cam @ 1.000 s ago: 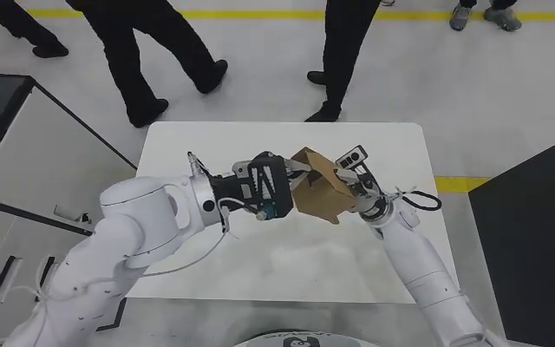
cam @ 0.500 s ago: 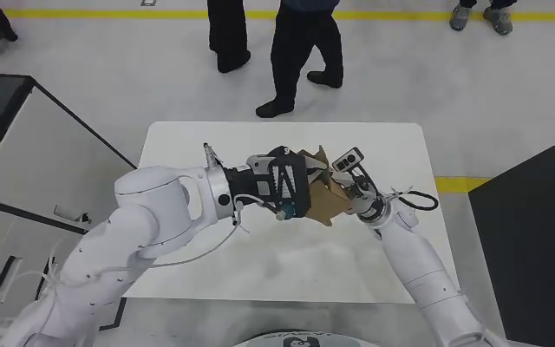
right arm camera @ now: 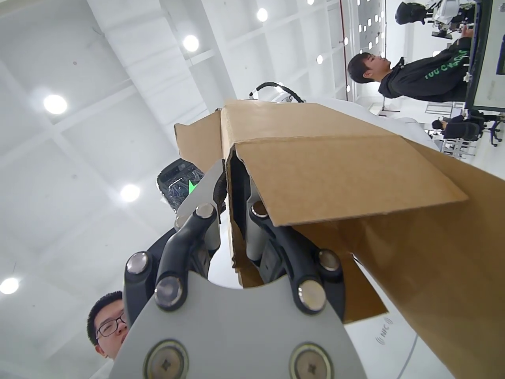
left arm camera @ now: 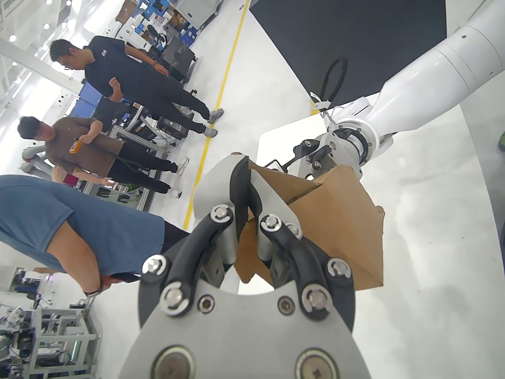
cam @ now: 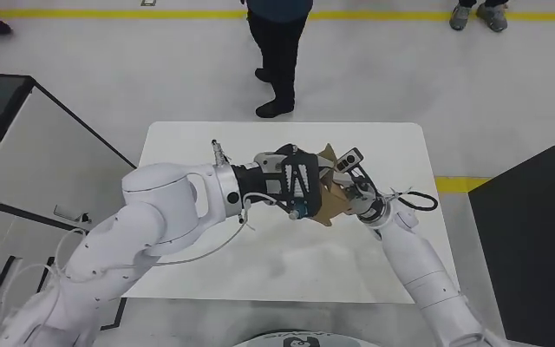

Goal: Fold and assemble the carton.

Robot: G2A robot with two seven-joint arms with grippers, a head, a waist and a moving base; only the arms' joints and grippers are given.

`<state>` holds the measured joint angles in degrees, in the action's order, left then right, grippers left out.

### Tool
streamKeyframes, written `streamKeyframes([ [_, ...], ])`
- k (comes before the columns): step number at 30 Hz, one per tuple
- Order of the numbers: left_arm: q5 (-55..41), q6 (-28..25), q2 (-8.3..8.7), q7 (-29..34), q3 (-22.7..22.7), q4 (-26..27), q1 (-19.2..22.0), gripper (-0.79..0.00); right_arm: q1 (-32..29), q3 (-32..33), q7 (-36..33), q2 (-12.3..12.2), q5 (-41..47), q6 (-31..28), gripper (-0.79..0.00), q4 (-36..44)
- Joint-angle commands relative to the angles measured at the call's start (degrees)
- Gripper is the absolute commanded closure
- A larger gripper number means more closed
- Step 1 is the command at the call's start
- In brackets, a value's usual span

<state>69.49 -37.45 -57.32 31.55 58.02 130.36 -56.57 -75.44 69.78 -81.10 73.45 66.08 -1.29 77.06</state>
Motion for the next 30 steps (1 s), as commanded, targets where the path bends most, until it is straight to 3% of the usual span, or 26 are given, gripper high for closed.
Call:
streamKeyframes([
  [1, -0.2, -0.1, 0.16, 0.3, 1.0, 0.5, -0.7, 0.0, 0.0, -0.1, -0.3, 0.1, 1.1, 0.5, 0.0, -0.2],
  [16, 0.9, -0.1, 1.51, 1.5, 9.4, 2.3, -8.0, 0.0, 0.5, -1.1, -1.8, 0.8, 8.3, 5.1, 0.0, -2.4],
  [22, 3.3, -0.2, 1.76, 0.3, 10.2, 2.2, -10.6, 0.0, 0.9, -1.8, -2.2, 1.0, 9.6, 7.9, 0.0, -2.9],
  [30, 4.7, 0.9, 1.55, -1.6, 9.4, 1.4, -10.8, 0.0, 1.6, -3.0, -3.3, 1.2, 8.7, 9.6, 0.0, -3.3],
])
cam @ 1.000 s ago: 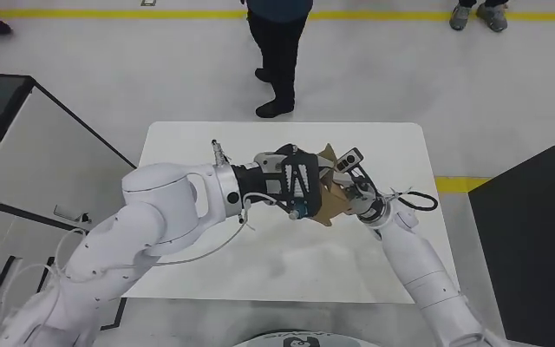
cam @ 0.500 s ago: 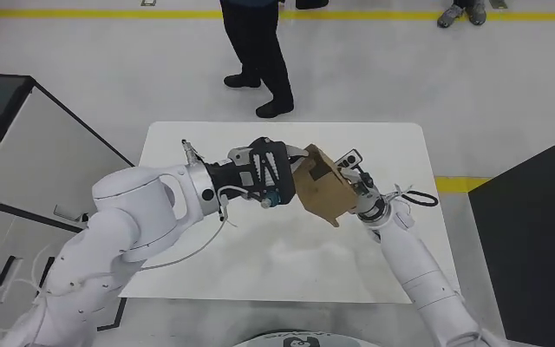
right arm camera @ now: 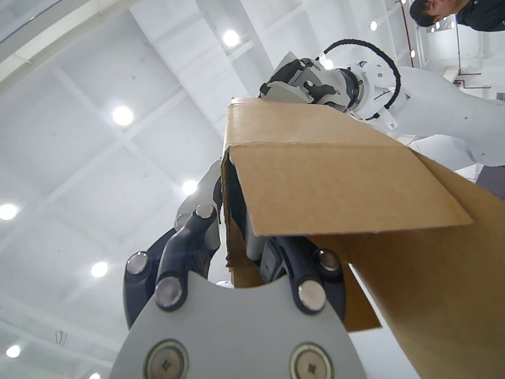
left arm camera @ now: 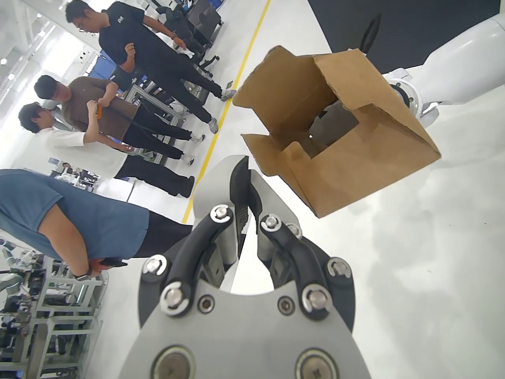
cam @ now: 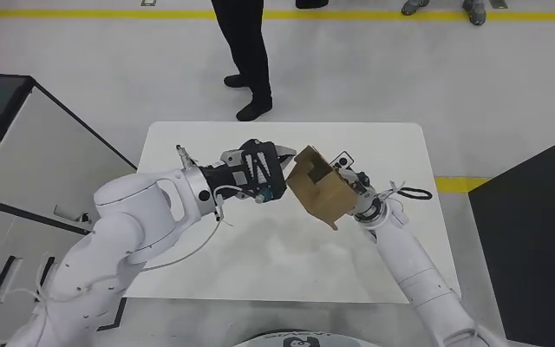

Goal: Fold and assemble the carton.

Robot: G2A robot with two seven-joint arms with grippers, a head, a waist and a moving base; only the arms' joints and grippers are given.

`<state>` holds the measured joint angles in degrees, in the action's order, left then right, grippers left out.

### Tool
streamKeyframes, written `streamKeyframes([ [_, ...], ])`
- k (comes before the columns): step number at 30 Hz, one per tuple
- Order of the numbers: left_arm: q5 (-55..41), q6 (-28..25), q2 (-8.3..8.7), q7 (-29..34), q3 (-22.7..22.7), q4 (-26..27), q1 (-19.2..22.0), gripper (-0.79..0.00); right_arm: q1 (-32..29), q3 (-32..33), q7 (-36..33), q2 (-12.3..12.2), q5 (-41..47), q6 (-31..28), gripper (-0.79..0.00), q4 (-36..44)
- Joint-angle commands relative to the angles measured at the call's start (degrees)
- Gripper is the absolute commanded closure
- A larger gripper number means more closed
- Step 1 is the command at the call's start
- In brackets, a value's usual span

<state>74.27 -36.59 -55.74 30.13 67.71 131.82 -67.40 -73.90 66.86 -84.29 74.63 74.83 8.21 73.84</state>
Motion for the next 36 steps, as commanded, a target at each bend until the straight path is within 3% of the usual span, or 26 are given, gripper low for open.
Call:
streamKeyframes([
  [1, -0.2, 0.1, -0.08, -0.3, -0.5, -0.3, 0.0, 0.0, 0.1, -0.1, -0.2, 0.0, -0.1, 0.2, 0.0, -0.1],
  [25, -1.2, -3.0, -0.68, -0.2, -4.9, -0.2, 1.1, 0.0, 1.0, -0.5, -0.2, 0.4, 0.0, 0.7, 0.0, -0.8],
  [36, -1.5, -3.2, -0.7, -0.3, -4.5, -0.2, 0.9, 0.0, 0.8, -0.1, -0.4, 0.5, -1.2, -1.0, 0.0, -0.5],
])
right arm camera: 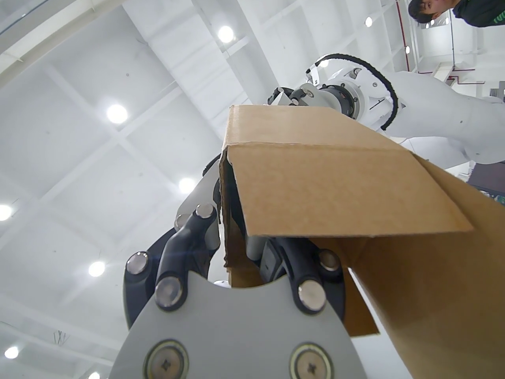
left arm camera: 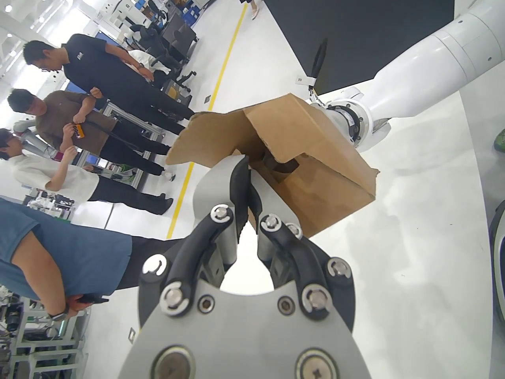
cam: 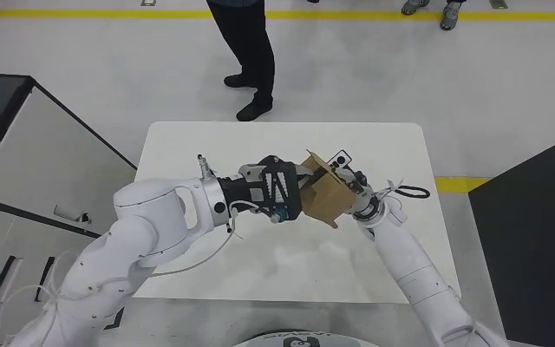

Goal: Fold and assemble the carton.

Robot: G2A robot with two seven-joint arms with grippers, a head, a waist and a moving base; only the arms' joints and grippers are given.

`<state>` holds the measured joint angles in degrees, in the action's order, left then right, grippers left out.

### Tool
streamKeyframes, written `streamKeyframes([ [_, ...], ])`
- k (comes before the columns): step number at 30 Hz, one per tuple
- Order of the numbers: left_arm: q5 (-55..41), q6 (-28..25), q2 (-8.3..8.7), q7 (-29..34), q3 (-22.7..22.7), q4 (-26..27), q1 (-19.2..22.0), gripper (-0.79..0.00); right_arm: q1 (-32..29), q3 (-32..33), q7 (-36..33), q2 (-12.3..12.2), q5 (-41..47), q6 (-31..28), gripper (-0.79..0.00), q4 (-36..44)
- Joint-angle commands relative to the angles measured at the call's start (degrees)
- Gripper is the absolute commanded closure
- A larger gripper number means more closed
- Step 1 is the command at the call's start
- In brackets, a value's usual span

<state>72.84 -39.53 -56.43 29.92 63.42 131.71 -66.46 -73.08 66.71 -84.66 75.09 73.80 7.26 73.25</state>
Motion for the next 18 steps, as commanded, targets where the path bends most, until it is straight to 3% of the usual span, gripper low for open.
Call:
streamKeyframes([
  [1, 0.0, -0.3, -0.02, -0.1, -0.3, -0.1, -0.1, 0.0, -0.1, 0.0, -0.2, 0.0, -0.2, -0.2, 0.0, 0.2],
  [12, 0.1, -0.7, -0.25, 0.2, -1.7, -0.5, 0.3, 0.0, -0.8, 0.6, -0.4, -0.1, -0.6, -0.9, 0.0, 1.1],
  [18, 0.6, 0.3, -0.18, 0.4, 0.0, 0.4, 0.4, 0.0, -1.0, 0.9, 0.9, -0.1, -0.5, -1.0, 0.0, 1.1],
])
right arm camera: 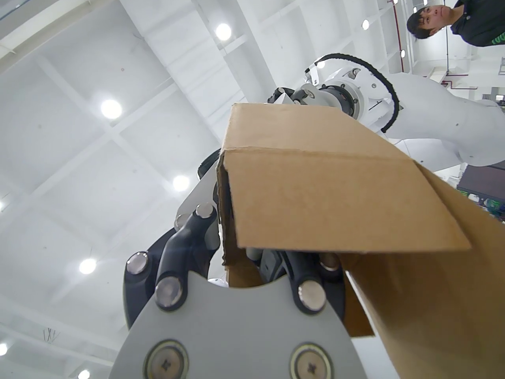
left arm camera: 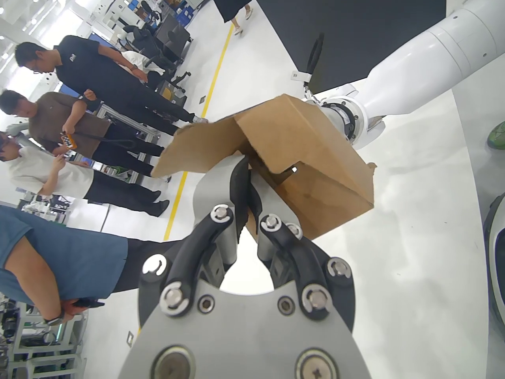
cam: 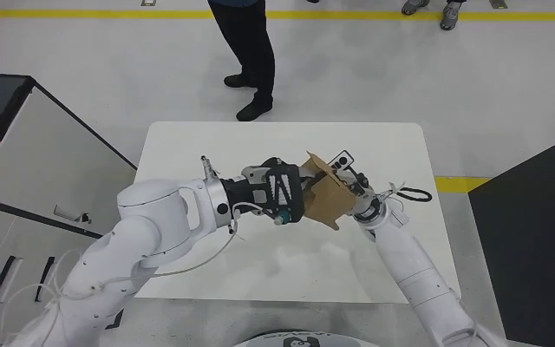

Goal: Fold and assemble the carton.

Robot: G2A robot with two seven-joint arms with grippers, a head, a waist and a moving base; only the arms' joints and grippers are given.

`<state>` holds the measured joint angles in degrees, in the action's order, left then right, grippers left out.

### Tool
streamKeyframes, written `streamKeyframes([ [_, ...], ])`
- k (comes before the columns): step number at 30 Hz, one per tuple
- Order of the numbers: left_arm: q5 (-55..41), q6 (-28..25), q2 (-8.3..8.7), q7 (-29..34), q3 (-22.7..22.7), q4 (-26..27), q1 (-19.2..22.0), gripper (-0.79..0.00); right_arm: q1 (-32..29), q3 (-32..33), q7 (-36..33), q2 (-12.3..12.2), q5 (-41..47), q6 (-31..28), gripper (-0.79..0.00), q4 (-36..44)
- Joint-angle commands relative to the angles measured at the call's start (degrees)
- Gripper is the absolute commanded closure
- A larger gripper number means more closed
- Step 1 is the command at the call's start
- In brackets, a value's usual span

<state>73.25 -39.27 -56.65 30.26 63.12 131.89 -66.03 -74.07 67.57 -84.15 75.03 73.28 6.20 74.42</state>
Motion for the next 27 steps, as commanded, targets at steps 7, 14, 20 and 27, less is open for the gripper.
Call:
streamKeyframes([
  [7, 2.9, -1.8, 0.3, -1.0, 1.8, 1.9, -0.4, 0.0, -0.1, 0.4, 2.3, 0.0, -0.6, 0.1, 0.0, -0.2],
  [14, 7.0, -3.9, 0.41, -1.2, 1.5, 2.8, 0.2, 0.0, -0.1, 0.8, 4.0, -0.2, -2.3, -0.2, 0.0, -0.4],
  [20, 11.8, -5.7, 0.31, -1.3, -0.4, 2.8, 1.7, 0.0, -0.1, 0.8, 4.7, -0.2, -2.7, -0.1, 0.0, -0.4],
  [27, 15.1, -6.3, 0.15, -1.3, -2.3, 2.8, 2.1, 0.0, -0.1, 0.7, 4.5, -0.2, -2.4, 0.3, 0.0, -0.5],
])
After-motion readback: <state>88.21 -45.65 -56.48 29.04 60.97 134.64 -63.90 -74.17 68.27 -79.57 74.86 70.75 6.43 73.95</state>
